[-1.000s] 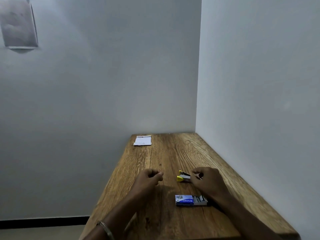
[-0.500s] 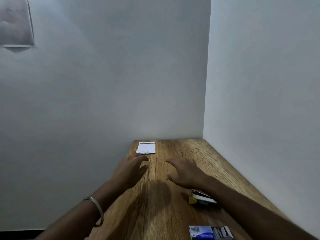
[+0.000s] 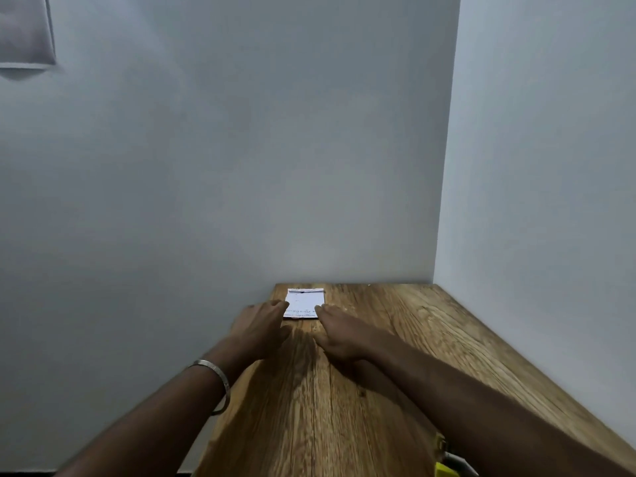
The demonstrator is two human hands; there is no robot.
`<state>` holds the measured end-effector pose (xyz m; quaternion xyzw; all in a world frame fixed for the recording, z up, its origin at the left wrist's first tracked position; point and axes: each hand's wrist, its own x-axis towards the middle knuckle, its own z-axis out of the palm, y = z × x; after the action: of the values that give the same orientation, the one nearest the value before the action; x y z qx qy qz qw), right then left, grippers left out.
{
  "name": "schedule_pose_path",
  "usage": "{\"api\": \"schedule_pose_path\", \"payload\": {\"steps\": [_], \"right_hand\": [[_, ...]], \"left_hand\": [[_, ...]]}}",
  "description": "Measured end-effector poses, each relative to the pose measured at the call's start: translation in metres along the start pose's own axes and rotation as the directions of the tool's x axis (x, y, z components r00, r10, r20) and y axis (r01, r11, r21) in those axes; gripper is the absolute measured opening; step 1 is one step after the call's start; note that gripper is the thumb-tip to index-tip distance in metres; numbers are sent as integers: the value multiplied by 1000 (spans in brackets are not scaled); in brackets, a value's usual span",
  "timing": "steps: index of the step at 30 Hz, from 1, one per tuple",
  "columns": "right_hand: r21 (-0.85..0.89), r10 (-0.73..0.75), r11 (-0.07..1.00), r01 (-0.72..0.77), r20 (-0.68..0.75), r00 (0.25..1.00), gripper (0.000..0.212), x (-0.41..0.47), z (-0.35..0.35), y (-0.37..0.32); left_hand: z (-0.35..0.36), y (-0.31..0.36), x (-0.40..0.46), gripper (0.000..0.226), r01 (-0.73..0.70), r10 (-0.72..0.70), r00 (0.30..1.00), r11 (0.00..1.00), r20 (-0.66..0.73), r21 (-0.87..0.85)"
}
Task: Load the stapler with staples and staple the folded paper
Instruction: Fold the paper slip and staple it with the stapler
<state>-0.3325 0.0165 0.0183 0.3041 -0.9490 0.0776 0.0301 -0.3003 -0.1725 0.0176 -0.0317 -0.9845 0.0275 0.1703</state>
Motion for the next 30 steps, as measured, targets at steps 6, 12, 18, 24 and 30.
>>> {"api": "schedule_pose_path", "payload": {"steps": [6,12,18,24,30], "right_hand": [[-14,4,1000,-3,75,997,69,36,18,8],[-54,22,998,-13,162,987,66,42,22,17],[-23,-10,1000,13,147,989,61,36,18,14],[-18,-12,1000,15,140,990,43,13,12,8],[-38,-30,999,34,122,992,44,-32,3,-6]], "left_hand": [[28,-9,29,54,-41,36,984,999,176,27],[42,-13,41,52,-62,66,973,998,223,-23],[46,-9,35,49,-52,72,975,993,209,-102],[27,4,11,47,-60,61,976,998,208,-15],[1,23,-30,46,-98,77,977,990,199,98]]}}
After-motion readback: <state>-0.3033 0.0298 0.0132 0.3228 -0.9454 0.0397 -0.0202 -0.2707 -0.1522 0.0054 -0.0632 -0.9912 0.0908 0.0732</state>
